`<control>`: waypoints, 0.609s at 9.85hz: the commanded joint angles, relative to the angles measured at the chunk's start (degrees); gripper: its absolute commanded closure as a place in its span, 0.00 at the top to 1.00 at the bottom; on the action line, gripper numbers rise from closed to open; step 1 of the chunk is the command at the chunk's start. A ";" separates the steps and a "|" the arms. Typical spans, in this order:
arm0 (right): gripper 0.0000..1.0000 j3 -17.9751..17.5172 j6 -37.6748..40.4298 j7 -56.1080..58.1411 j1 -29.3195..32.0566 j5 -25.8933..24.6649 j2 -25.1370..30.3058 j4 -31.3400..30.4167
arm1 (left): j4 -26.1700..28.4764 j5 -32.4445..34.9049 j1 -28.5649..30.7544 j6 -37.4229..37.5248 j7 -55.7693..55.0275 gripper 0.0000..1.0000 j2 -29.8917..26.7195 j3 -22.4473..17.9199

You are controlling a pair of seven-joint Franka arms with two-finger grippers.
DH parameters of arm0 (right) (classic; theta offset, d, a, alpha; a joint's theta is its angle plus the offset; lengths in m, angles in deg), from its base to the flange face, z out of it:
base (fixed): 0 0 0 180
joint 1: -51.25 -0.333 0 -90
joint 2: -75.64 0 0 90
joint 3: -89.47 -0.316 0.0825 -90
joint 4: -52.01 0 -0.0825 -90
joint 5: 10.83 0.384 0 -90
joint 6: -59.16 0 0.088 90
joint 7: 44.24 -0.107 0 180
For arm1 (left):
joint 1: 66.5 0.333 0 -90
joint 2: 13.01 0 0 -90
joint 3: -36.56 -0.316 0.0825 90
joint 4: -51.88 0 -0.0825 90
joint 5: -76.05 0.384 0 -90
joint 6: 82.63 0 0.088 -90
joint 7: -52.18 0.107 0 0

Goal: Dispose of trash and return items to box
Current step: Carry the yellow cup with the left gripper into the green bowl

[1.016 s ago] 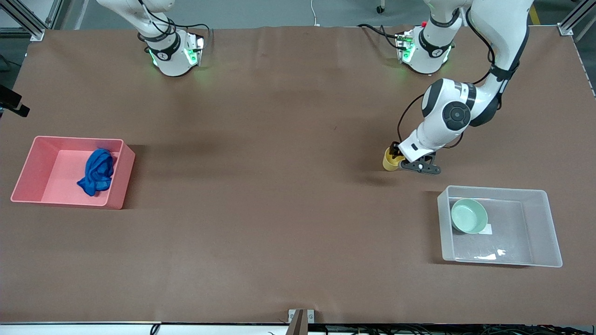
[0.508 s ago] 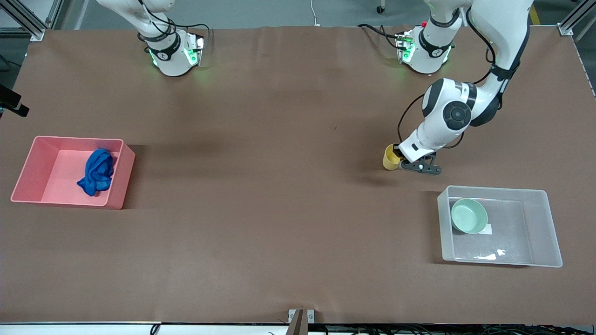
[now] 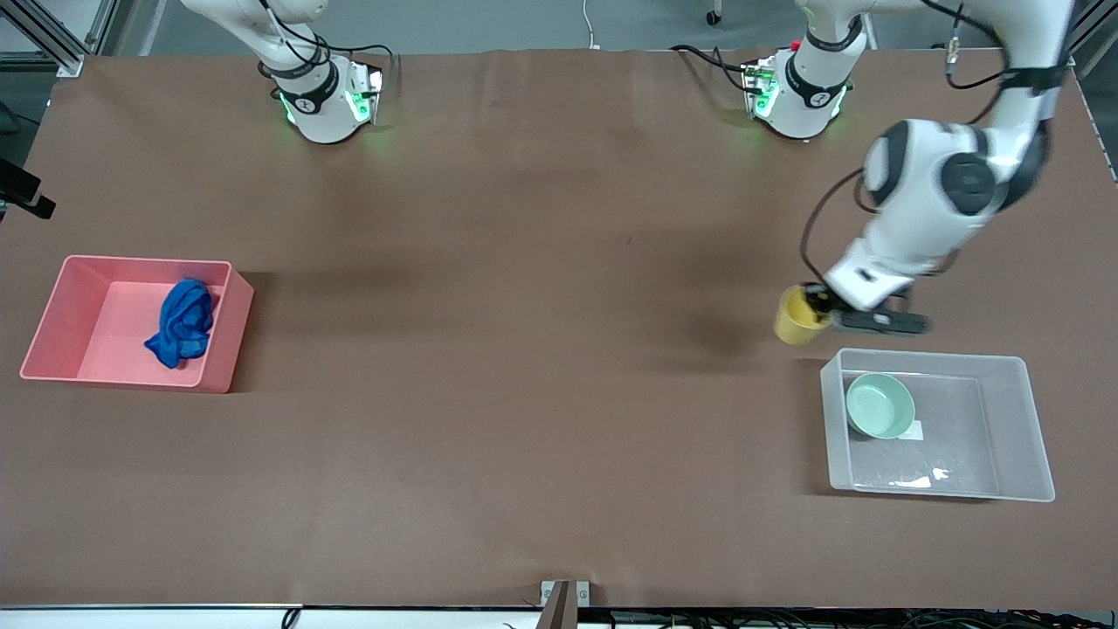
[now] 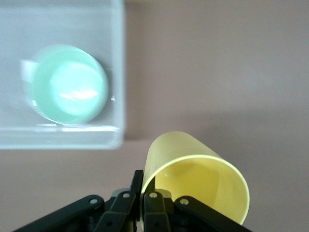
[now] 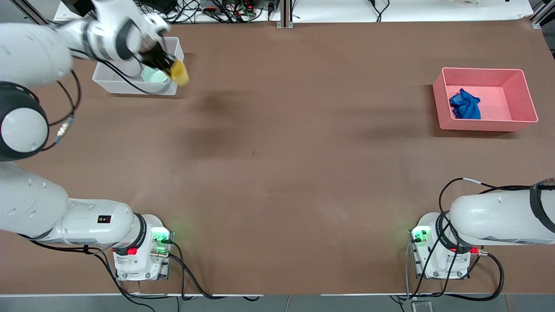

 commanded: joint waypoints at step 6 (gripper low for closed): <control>1.00 -0.14 1.55 0.20 0.25 0.92 -0.21 0.73 | -33.43 -3.47 0.78 12.36 19.21 0.02 29.22 -12.22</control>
